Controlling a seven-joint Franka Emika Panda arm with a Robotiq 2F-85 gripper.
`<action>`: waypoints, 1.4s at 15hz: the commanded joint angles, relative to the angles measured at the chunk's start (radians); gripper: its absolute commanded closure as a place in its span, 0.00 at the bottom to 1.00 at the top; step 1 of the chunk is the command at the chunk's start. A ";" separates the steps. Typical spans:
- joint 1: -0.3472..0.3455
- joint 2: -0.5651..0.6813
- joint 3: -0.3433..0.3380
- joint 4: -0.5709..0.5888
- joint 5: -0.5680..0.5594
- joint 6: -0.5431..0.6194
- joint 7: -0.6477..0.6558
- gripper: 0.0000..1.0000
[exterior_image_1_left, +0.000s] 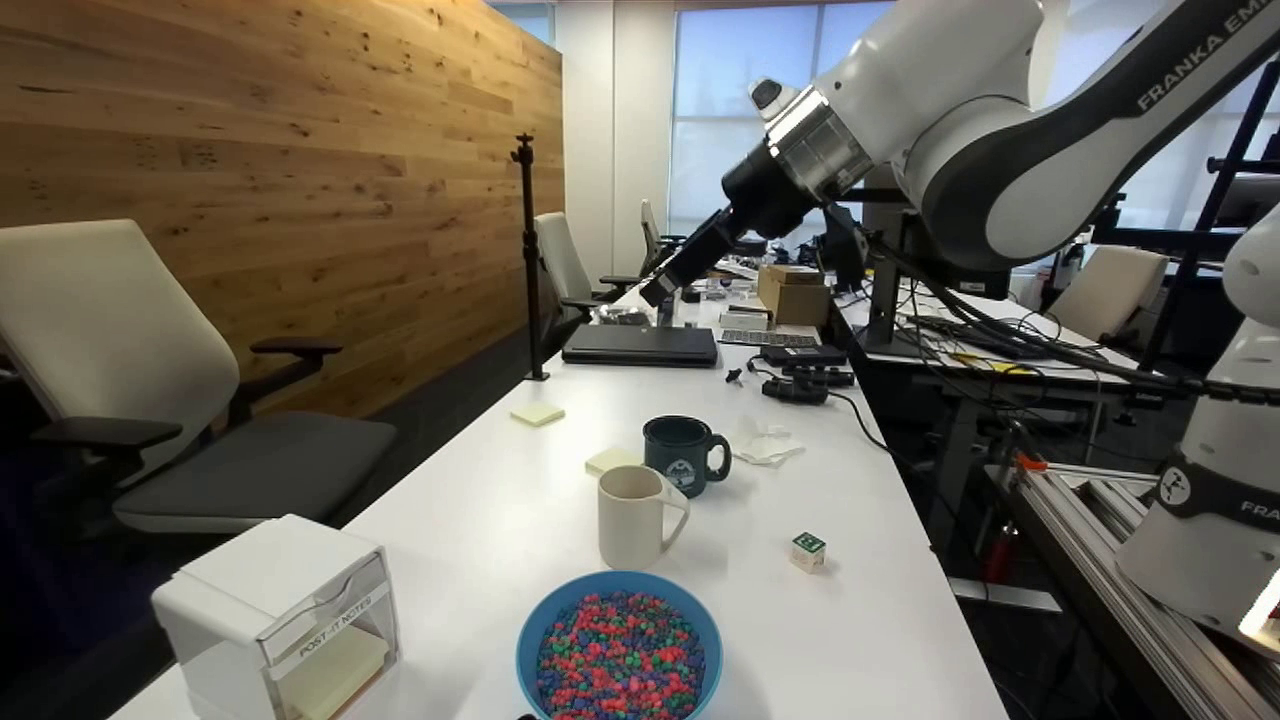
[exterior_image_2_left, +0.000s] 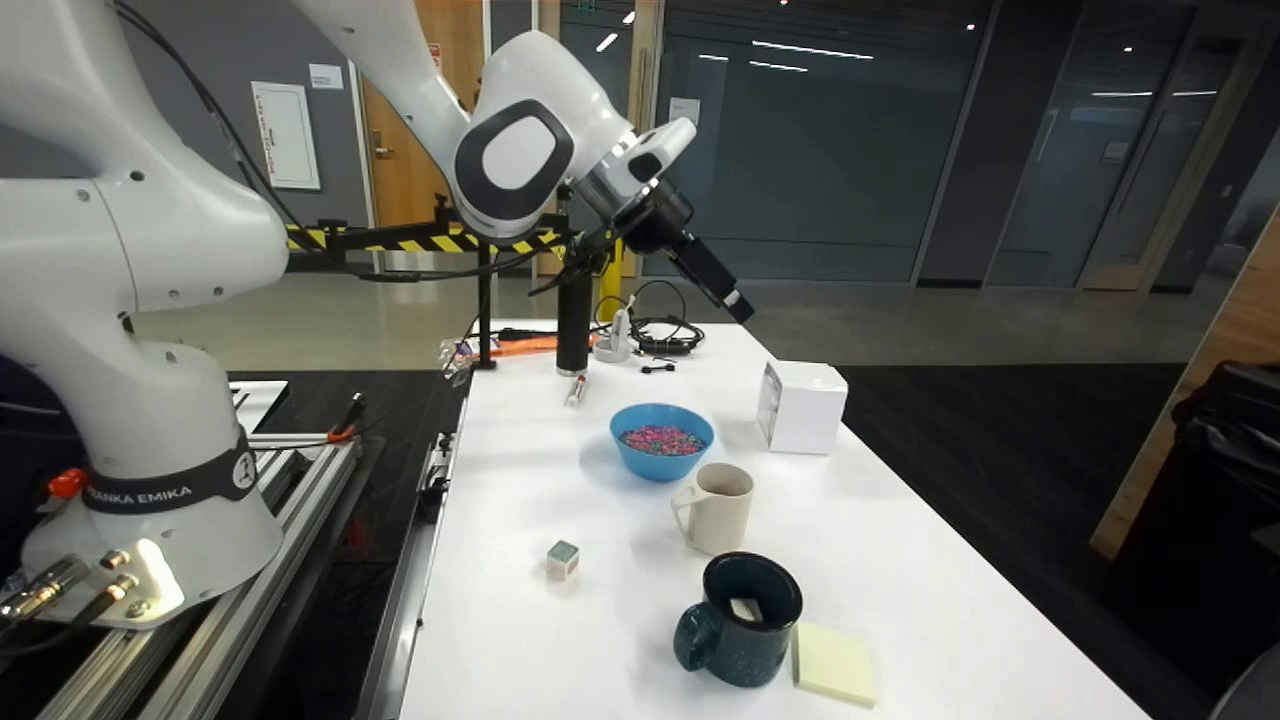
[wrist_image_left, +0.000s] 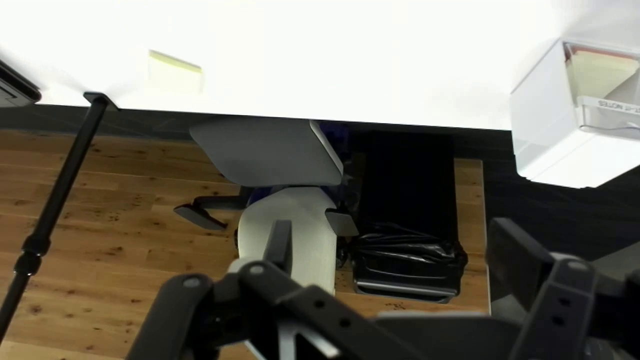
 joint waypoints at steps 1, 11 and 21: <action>-0.017 0.000 0.019 0.000 0.000 -0.004 0.000 0.00; 0.010 0.158 0.004 -0.127 0.009 0.421 0.054 0.00; -0.012 0.447 0.061 -0.105 0.125 0.536 -0.125 0.00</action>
